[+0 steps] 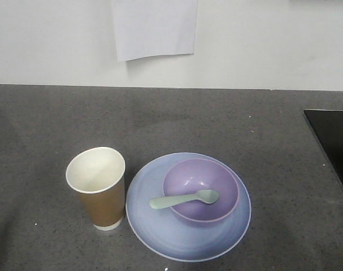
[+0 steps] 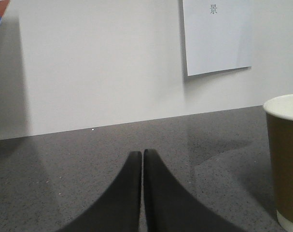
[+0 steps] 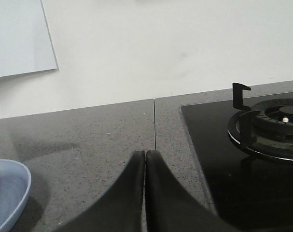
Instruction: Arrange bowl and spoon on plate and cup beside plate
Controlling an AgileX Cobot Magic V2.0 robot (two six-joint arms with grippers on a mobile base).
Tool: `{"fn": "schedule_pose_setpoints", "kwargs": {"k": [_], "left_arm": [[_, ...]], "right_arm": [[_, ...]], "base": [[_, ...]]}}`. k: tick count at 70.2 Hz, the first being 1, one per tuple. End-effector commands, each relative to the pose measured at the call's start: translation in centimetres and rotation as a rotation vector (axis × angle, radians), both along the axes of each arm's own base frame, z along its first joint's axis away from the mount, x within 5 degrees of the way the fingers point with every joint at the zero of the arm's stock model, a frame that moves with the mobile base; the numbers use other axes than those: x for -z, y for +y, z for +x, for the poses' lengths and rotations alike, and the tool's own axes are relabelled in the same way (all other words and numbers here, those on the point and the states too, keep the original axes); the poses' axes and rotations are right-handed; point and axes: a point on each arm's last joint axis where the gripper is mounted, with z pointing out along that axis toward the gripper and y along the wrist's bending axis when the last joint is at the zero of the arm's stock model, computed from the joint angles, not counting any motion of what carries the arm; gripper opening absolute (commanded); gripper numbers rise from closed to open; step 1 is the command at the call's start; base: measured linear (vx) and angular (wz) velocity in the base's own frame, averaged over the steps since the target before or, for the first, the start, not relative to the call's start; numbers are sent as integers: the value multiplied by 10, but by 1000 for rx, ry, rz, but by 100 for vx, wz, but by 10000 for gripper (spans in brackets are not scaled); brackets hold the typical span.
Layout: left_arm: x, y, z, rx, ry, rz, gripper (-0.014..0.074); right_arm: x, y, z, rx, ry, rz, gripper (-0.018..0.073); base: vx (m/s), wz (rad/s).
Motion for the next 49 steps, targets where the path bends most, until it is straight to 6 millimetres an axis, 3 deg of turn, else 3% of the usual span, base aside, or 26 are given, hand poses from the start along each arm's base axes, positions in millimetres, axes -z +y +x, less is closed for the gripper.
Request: {"fn": "schedule_pose_setpoints", "kwargs": {"k": [1,49], "left_arm": [[-10,0,-2,-3,-92,-15,-6],[-10,0,-2,-3,-92,-15,-6]], "right_arm": [[-7,0,-1,-3,-91,-16,-11],[-8,4,-1,-60,-106,-13,-11]], "base": [[0,0],[0,0]]}}
